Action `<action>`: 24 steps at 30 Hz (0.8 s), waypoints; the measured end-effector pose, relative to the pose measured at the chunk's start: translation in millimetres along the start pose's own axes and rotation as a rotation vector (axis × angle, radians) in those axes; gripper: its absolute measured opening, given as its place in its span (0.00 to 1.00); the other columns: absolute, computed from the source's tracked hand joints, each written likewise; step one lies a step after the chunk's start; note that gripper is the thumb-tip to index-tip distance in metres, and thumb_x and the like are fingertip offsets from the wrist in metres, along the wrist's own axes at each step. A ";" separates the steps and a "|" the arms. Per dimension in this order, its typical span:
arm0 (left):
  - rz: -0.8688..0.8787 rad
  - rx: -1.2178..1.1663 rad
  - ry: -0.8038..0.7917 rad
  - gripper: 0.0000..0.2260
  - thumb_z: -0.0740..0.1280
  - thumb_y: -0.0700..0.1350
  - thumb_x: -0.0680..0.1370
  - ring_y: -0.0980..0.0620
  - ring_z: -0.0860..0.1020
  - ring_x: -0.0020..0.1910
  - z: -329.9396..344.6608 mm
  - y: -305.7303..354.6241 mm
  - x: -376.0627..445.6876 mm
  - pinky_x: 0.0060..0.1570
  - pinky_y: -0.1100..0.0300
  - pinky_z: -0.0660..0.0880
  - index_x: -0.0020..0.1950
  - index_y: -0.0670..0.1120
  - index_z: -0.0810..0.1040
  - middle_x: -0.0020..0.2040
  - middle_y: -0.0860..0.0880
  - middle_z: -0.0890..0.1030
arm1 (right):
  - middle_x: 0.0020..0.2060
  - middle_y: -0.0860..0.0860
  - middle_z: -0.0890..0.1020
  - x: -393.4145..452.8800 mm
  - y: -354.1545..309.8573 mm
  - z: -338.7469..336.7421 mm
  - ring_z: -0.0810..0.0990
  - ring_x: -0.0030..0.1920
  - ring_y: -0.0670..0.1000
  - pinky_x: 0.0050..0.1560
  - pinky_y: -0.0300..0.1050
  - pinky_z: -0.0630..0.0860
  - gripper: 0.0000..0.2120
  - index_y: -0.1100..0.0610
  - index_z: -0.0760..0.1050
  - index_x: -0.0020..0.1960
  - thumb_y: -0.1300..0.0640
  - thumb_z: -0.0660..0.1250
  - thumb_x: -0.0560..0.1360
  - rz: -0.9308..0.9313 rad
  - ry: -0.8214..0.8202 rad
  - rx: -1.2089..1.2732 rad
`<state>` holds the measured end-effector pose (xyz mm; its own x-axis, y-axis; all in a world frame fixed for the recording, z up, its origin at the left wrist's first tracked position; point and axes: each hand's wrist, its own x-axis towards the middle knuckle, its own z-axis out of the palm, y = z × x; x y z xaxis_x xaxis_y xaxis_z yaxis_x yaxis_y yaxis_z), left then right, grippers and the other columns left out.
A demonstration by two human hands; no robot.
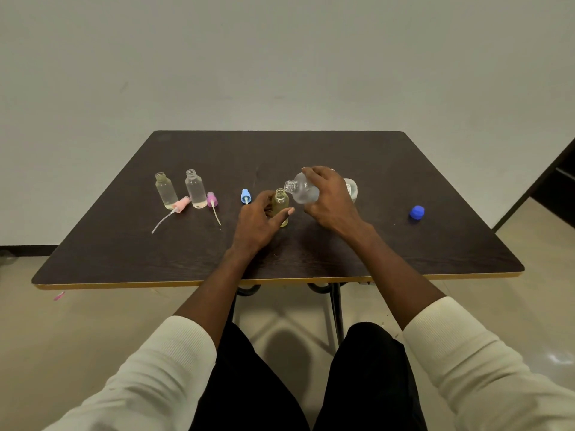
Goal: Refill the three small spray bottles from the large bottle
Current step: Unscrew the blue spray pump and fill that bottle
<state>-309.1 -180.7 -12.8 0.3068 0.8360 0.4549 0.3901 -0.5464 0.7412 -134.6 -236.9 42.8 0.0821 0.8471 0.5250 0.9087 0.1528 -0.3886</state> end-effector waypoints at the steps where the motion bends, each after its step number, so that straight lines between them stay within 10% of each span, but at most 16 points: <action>1: 0.003 0.005 0.001 0.24 0.75 0.55 0.74 0.58 0.80 0.48 -0.5 0.5 0.4 0.49 0.67 0.77 0.64 0.45 0.77 0.53 0.51 0.83 | 0.62 0.57 0.77 0.5 0.3 0.6 0.73 0.63 0.57 0.65 0.58 0.70 0.30 0.61 0.72 0.68 0.57 0.74 0.67 -0.001 0.001 -0.003; 24: 0.020 -0.028 -0.005 0.23 0.75 0.53 0.74 0.60 0.80 0.47 -0.9 1.1 0.5 0.46 0.76 0.74 0.65 0.43 0.77 0.50 0.55 0.80 | 0.62 0.56 0.75 6.0 4.9 4.2 0.72 0.63 0.58 0.72 0.58 0.61 0.30 0.58 0.72 0.69 0.56 0.69 0.67 -0.100 0.020 -0.056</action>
<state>-309.3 -180.9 -11.3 0.3188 0.8248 0.4670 0.3592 -0.5611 0.7458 -131.4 -229.0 40.9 -0.0024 0.8189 0.5739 0.9343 0.2065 -0.2907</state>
